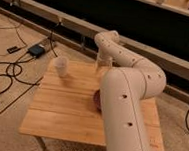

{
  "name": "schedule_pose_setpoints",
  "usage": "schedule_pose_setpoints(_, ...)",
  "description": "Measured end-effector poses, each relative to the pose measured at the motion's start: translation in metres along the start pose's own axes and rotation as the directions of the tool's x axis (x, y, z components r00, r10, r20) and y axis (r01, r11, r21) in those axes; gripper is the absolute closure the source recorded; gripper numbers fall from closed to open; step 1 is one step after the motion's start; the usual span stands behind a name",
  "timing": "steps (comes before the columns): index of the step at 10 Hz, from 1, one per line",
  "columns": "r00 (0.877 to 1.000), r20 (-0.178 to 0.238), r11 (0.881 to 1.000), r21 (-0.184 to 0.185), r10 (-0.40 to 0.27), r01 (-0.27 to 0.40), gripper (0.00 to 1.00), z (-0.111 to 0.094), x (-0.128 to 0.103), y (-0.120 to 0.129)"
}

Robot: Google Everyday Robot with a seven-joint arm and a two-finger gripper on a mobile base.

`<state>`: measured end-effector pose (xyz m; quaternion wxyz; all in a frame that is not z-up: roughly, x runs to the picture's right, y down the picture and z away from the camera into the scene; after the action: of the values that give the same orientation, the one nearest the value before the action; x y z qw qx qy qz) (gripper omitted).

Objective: Place the bottle in the ceramic bowl

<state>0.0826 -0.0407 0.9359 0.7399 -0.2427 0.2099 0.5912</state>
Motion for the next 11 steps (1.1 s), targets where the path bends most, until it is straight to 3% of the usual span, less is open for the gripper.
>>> schedule_pose_setpoints(5, 0.999, -0.046, 1.000, 0.007, -0.023, 0.024, 0.35, 0.020, 0.028, -0.019)
schedule_pose_setpoints(11, 0.994, -0.105, 1.000, 0.001, -0.025, 0.025, 0.35, 0.051, 0.042, -0.030)
